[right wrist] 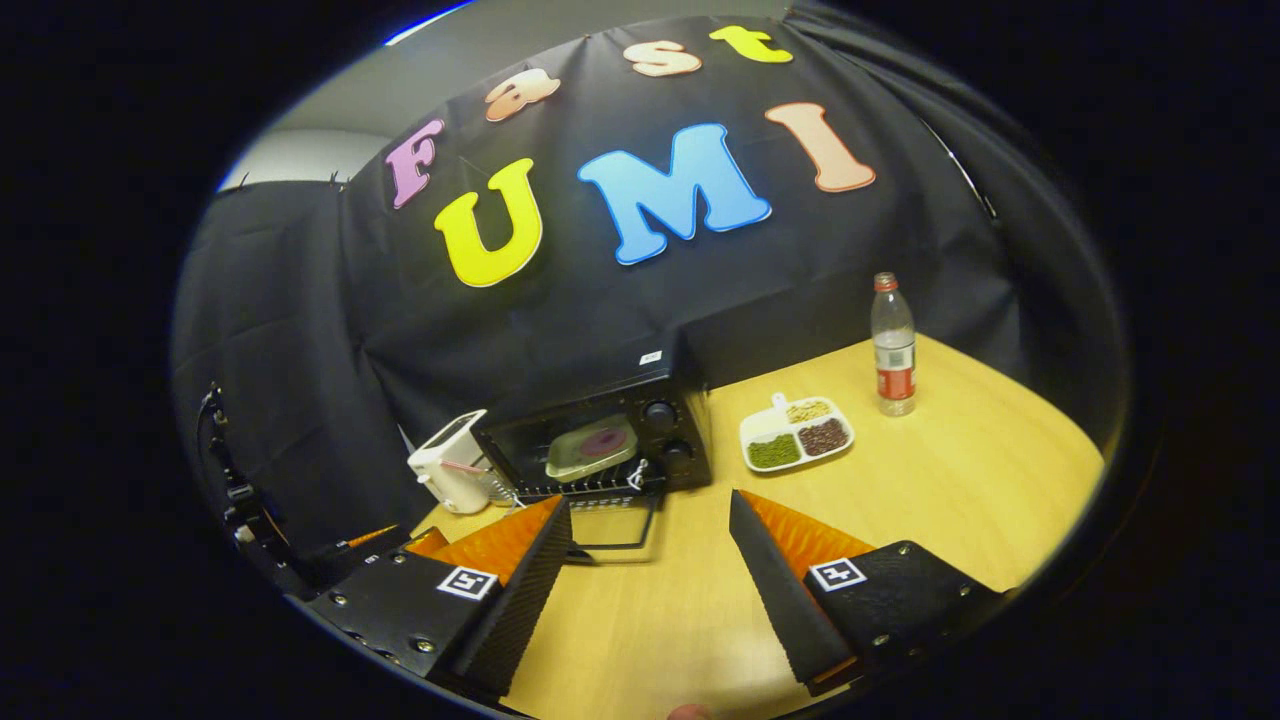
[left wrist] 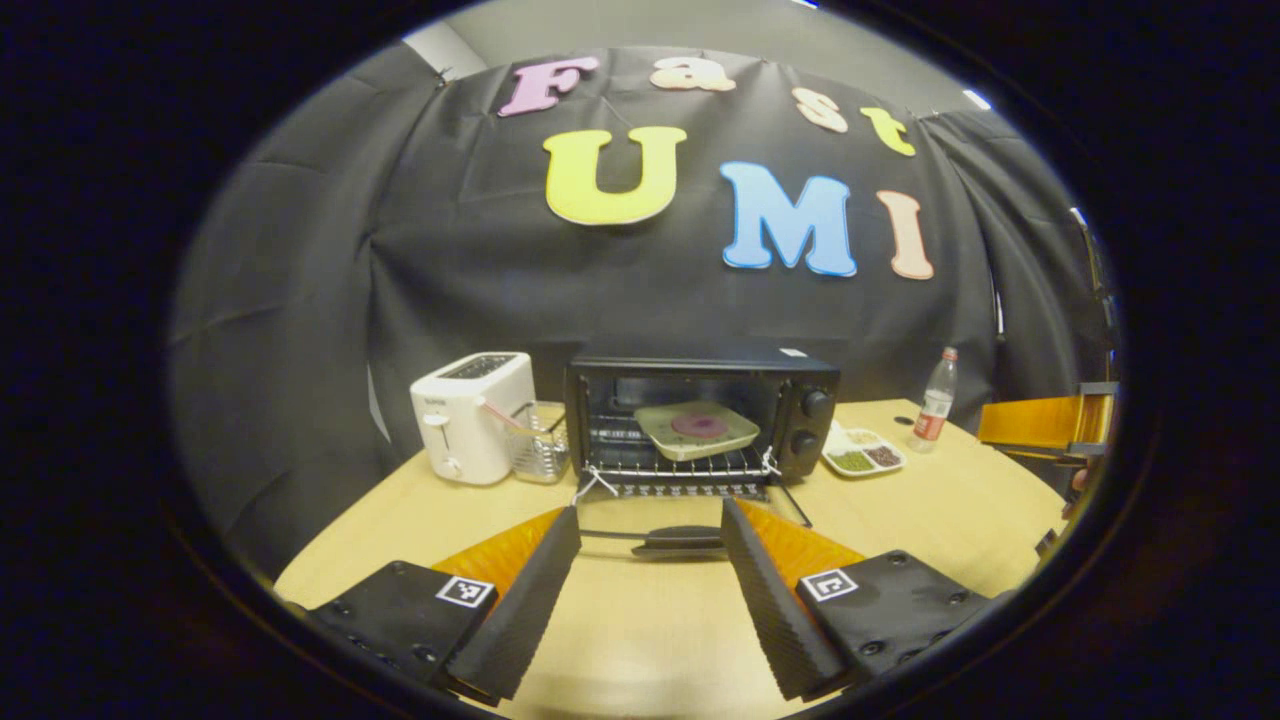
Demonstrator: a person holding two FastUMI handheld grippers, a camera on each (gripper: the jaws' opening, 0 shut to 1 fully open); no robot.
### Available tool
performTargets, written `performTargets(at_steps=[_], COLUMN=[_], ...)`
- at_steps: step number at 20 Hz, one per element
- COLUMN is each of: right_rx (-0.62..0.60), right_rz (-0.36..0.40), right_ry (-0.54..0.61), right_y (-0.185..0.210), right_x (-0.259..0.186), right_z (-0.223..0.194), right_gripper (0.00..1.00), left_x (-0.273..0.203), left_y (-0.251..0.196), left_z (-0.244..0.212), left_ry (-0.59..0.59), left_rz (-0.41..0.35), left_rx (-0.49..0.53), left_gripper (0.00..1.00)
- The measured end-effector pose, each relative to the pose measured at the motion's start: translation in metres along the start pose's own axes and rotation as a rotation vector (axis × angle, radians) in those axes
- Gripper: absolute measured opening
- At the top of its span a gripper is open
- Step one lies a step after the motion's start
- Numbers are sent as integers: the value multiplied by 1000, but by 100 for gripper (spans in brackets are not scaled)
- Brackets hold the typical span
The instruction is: Open the electric oven with the left hand, put the food in, and close the electric oven.
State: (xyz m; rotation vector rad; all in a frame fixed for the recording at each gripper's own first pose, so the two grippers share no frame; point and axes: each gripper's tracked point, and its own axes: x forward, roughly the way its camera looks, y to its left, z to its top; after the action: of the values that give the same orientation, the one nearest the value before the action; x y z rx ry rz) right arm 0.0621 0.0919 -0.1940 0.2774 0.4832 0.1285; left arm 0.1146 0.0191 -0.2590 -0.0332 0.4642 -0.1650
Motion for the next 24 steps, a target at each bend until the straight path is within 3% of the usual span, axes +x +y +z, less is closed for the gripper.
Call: performTargets(at_steps=[5, 6, 7, 12, 15, 21, 22, 24], right_rx=[-178, -197, -210, -304, -369, -361, -367, -383], right_rz=[-146, -163, -173, -249, -269, -289, -293, -298], right_ry=[-44, -49, -52, -91, -107, -100, -101, -103], right_y=[-33, -35, -36, -39, -34, -31, -30, -29], right_x=[-26, -31, -34, -42, -41, -32, -30, -29], right_z=[7, 7, 7, 16, 23, 24, 25, 26], right_gripper=[98, 98, 98, 98, 98, 95, 96, 96], left_x=[30, 37, 45, 78, 94, 119, 122, 123], left_y=[-14, -17, -19, -21, -19, -27, -28, -27], left_z=[-35, -42, -50, -89, -107, -121, -120, -121], left_ry=[107, 130, 157, 277, 337, 404, 393, 400], left_rz=[-36, -42, -47, -57, -54, -69, -69, -58], left_rx=[-18, -20, -23, -26, -5, 30, 42, 51], left_gripper=[92, 100, 96, 96, 100, 100, 92, 100])
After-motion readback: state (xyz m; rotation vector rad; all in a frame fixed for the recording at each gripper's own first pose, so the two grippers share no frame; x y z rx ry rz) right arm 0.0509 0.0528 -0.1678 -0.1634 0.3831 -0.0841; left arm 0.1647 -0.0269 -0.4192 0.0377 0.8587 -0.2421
